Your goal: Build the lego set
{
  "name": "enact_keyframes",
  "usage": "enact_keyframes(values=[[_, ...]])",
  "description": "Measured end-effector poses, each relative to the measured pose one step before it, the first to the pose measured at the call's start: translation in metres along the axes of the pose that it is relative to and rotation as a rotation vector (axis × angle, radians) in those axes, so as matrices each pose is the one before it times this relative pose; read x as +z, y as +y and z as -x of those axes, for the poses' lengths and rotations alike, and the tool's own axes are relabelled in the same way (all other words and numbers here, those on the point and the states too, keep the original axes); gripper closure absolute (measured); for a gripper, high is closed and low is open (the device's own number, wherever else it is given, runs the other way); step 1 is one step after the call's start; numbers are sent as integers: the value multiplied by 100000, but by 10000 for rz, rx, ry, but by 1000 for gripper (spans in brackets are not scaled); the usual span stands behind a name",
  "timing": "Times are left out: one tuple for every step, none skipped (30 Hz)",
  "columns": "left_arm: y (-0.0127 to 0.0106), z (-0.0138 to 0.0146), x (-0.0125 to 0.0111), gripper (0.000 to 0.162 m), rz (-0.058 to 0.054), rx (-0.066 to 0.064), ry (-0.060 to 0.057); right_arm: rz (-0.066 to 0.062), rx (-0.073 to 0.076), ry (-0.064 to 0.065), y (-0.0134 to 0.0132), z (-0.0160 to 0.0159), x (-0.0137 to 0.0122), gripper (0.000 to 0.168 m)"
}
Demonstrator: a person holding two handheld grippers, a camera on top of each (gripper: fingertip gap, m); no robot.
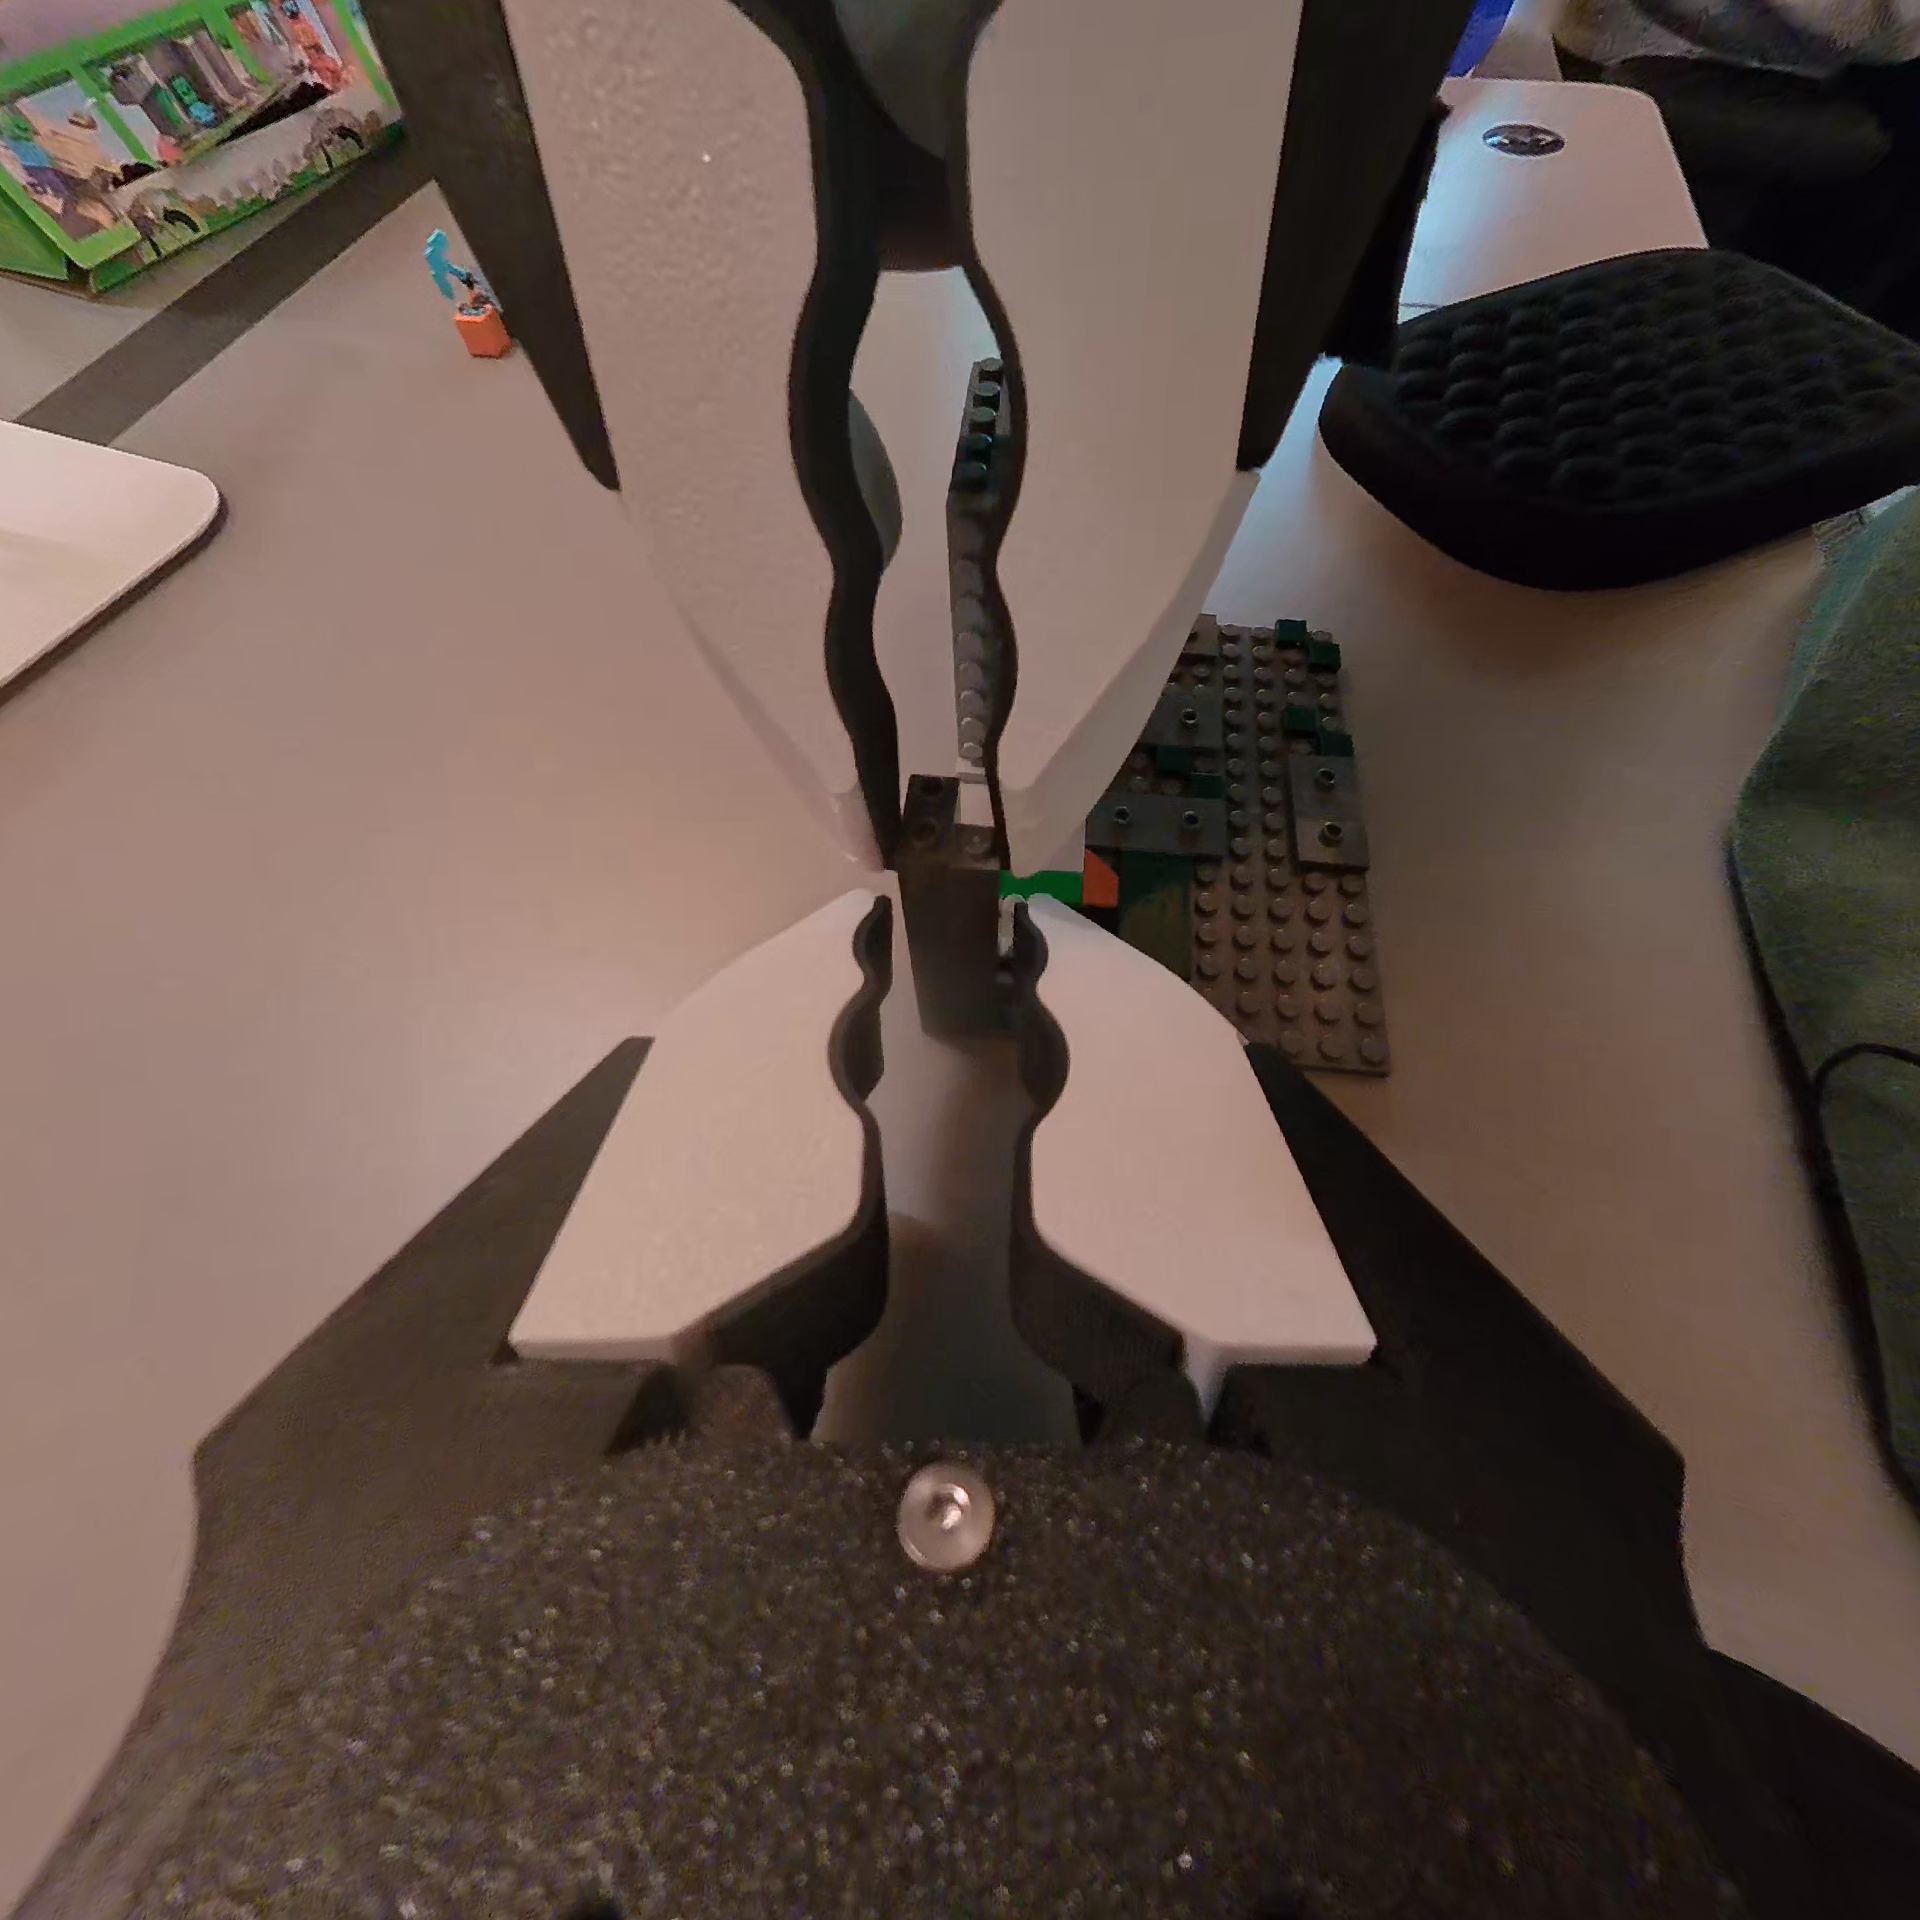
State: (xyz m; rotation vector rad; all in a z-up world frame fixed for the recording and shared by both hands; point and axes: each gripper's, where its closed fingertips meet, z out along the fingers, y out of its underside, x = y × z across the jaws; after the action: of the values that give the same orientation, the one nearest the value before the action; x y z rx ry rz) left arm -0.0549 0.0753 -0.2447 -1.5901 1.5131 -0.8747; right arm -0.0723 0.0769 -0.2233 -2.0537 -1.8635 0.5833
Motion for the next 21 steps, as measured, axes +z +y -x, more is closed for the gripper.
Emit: enact_keyframes(values=[[1,-20,-1,141,1,1,8,33,-41,-11,6,7,11,153],[1,-12,-7,141,-3,1,10,42,-66,-7,15,4,-4,153],[1,-1,-6,140,-3,-3,7,40,-78,0,13,-3,-2,153],[6,0,-9,140,1,-9,3,42,-78,9,7,-4,2,153],[5,14,-13,140,-3,-13,6,51,-66,8,17,-5,-5,153],[5,2,-14,140,-3,-16,6,65,-66,9,32,4,-2,153],[-8,10,-16,140,-7,-15,1,76,-51,15,45,-5,-11,153],[2,13,-19,140,-9,-13,0,49,-6,2,2,-4,-3,153],[-15,11,-19,140,-16,-10,3,8,27,-27,-29,5,11,152],[-8,-9,-29,140,-14,-14,9,-32,47,-39,-43,6,-17,152],[-4,-4,-25,140,-7,-15,12,-64,53,-33,-58,2,-31,151],[5,4,-20,140,-7,-10,8,-78,42,-28,-72,10,-56,150],[-5,3,-19,140,-4,-9,2,-87,37,-32,-79,43,-84,149],[9,-2,-17,140,0,-7,6,-90,37,-37,-93,62,-99,148],[28,-14,-18,140,8,-1,19,-83,34,-5,-68,30,-136,148],[42,-61,-64,140,21,23,55,-66,25,39,-48,-33,-171,147],[48,-110,-115,140,9,50,86,-63,21,71,-4,-80,-220,147],[48,-19,-189,140,15,32,30,-71,34,86,21,-103,-272,147],[59,137,-223,140,45,4,-67,-97,57,98,38,-127,-335,148],[48,155,-269,140,41,7,-61,-170,74,97,-6,-113,-388,148],[-94,224,-289,141,-30,-25,-89,-269,76,82,-61,-86,-457,149]])
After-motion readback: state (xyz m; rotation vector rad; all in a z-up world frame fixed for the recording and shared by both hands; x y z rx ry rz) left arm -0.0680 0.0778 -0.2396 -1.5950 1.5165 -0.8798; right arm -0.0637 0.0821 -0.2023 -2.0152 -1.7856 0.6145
